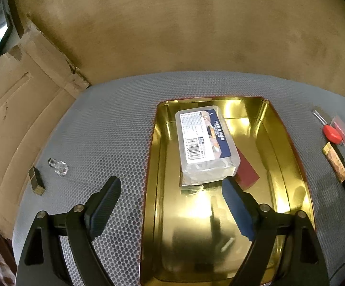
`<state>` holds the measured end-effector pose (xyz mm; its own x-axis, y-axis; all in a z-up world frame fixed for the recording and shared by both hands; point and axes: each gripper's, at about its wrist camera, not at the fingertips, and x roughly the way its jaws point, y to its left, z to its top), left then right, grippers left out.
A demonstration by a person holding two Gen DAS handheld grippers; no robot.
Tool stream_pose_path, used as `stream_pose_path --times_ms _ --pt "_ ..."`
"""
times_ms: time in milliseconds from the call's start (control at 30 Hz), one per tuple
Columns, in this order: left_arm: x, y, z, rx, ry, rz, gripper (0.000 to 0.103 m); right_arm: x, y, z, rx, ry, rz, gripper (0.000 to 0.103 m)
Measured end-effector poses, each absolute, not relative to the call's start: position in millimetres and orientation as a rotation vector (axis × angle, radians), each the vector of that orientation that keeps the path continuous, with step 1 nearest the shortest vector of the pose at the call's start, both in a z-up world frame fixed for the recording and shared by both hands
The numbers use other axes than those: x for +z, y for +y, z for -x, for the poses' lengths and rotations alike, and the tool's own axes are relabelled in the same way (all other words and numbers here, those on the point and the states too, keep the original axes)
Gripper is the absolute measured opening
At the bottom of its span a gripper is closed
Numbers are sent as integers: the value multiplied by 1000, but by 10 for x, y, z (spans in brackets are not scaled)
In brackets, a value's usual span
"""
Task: Organize rigid objects
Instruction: 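Carry the blue patterned tin into the gold tin and open the right gripper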
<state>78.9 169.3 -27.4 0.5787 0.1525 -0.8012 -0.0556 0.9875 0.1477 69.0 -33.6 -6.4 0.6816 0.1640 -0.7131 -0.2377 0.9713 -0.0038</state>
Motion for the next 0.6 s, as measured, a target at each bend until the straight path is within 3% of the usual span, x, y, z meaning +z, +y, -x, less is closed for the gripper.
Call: stream_pose_path --times_ms 600 --pt "-230 2050 -855 185 944 -10 85 -158 762 -592 486 841 219 44"
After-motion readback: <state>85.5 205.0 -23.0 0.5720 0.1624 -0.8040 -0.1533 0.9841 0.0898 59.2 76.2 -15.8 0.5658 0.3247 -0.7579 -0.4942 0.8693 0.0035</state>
